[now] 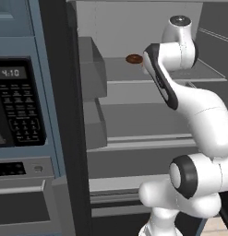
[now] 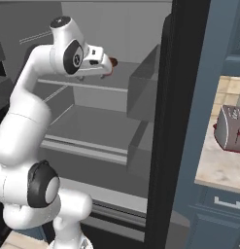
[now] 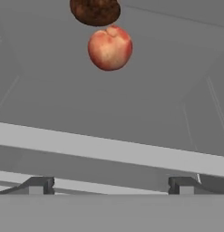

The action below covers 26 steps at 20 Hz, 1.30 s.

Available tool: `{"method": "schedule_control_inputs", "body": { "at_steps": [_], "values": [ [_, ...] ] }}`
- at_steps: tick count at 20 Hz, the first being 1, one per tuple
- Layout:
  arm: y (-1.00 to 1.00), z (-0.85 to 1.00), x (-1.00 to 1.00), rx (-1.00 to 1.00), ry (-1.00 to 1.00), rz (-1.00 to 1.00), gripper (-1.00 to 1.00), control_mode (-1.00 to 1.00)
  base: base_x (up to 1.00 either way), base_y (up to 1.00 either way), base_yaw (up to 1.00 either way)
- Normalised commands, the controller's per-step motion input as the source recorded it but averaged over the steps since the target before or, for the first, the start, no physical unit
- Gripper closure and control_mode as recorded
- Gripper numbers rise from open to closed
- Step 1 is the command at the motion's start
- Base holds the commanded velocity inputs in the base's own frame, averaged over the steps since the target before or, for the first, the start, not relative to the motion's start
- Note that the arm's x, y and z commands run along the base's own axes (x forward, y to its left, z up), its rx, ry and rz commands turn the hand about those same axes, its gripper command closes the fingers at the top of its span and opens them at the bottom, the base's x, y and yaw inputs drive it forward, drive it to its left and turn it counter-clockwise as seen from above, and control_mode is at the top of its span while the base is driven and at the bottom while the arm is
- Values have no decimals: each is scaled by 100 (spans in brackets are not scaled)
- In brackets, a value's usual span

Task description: Pick up each peach from the fridge and place one peach on each plate on the dining counter.

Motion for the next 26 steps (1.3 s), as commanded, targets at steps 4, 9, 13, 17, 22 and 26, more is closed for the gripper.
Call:
{"method": "schedule_control_inputs", "body": {
  "at_steps": [4, 9, 13, 17, 22, 26],
  "values": [
    [0, 0, 49, 1, 4, 3, -100, -100, 0, 0, 0],
    [0, 0, 47, 0, 6, 4, -100, -100, 0, 0, 0],
    [0, 0, 39, 0, 9, 5, -100, -100, 0, 0, 0],
    [0, 0, 43, 0, 7, 6, -100, -100, 0, 0, 0],
    [0, -9, 44, 0, 2, 5, -100, -100, 0, 0, 0],
    [0, -22, 36, 0, 0, 1, -100, -100, 0, 0, 0]
  ]
}}
